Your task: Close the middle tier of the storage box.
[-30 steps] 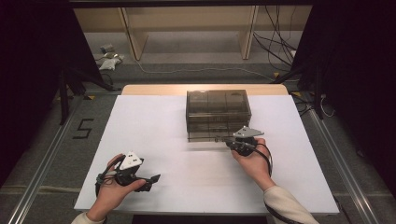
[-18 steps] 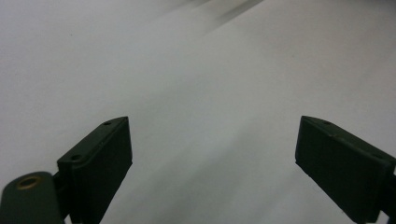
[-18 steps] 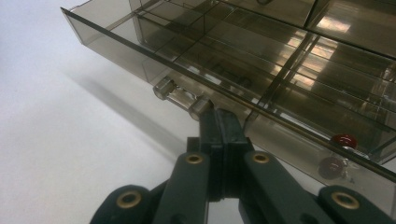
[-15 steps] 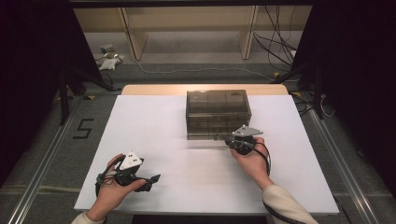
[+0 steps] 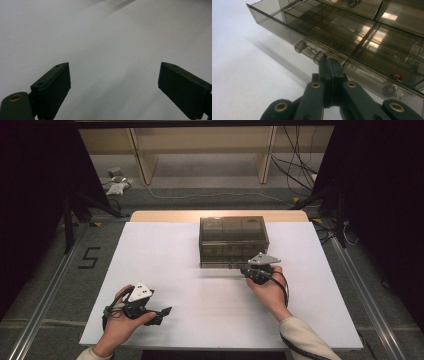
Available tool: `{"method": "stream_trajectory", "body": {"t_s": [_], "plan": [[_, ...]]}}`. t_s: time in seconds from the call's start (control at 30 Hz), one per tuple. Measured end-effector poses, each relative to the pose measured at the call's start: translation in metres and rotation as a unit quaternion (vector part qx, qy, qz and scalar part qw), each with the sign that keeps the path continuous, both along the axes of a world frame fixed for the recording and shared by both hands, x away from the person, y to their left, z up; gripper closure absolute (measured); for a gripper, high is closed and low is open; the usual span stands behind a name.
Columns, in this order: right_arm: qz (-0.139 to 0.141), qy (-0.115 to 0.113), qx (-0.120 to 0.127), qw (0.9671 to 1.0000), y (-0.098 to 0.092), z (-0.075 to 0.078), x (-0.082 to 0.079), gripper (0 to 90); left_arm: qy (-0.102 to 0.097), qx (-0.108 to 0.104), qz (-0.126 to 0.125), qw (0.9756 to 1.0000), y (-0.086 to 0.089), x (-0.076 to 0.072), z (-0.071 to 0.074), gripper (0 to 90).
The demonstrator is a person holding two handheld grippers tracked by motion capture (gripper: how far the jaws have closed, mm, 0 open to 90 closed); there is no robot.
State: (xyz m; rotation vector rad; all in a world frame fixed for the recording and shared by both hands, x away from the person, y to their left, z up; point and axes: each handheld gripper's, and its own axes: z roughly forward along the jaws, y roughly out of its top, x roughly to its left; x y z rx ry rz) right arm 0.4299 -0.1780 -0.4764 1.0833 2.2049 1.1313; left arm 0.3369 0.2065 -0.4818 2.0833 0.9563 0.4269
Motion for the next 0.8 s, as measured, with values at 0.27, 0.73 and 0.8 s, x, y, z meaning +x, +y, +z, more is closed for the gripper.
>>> {"method": "stream_trajectory", "body": {"t_s": [0.27,0.73,0.8], "plan": [[-0.005,-0.002,0.001,1.0000,0.0004,0.0006,0.0037,90.0,0.001,0.000,0.000,1.0000,0.0003,0.0001,-0.0001,11.1],[-0.008,-0.001,-0.001,1.0000,0.0009,-0.0009,0.0076,90.0,0.003,0.000,0.002,1.0000,0.0003,-0.0001,0.0000,11.8],[-0.008,-0.001,0.000,1.0000,0.0010,-0.0009,0.0085,90.0,0.003,0.000,0.002,1.0000,0.0005,-0.0001,0.0001,11.7]]}}
